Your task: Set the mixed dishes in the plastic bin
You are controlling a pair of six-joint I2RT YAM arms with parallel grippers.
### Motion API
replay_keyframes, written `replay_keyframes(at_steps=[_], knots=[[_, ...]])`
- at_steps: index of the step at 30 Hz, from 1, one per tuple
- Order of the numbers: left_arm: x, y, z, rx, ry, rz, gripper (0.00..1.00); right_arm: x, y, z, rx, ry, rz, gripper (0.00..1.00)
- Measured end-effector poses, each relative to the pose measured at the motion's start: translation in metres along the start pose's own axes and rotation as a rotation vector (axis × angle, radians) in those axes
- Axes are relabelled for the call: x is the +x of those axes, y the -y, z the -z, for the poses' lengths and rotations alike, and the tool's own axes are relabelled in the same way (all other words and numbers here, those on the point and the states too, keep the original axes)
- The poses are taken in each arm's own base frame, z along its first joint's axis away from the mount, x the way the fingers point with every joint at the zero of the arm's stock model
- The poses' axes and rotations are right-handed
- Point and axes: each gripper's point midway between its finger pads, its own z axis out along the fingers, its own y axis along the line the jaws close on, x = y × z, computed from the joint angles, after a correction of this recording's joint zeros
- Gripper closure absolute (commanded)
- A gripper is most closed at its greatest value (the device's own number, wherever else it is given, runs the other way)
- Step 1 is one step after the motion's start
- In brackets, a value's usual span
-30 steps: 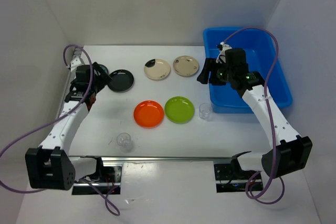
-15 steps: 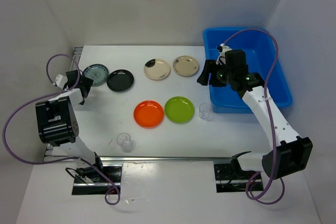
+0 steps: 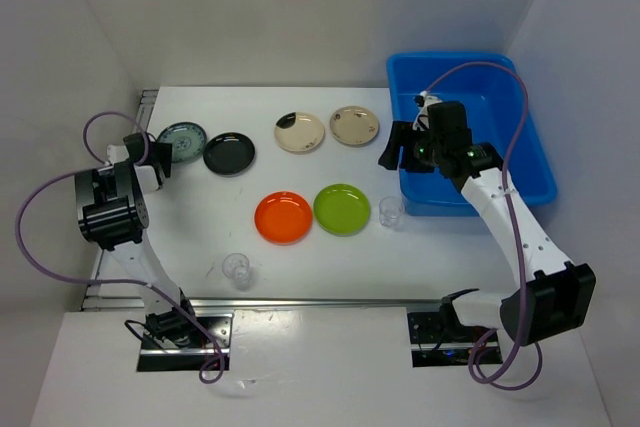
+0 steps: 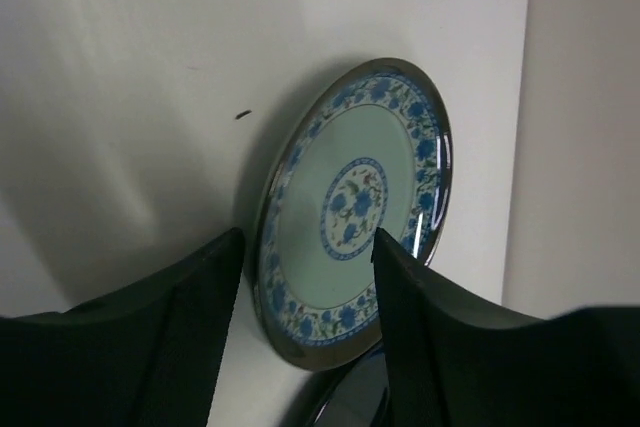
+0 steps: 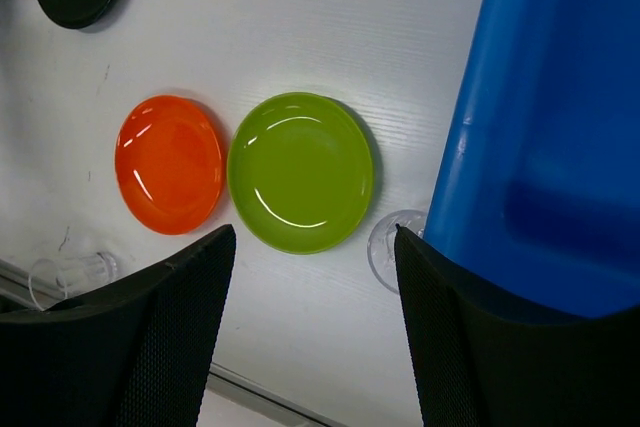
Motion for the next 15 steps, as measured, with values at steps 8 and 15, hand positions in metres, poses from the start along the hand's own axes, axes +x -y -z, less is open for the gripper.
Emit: replay_keyframes(at_steps=[8,15], knots=[[0.012,-0.003,-0.013,-0.009,-0.047,0.063,1.0,0.001,0.006,0.004,0.038,0.004,-0.002,0.3],[0.004,0.006,0.009,-0.035,-0.046,0.044,1.0,0.003,0.002,0.0,0.014,-0.01,-0.012,0.17]])
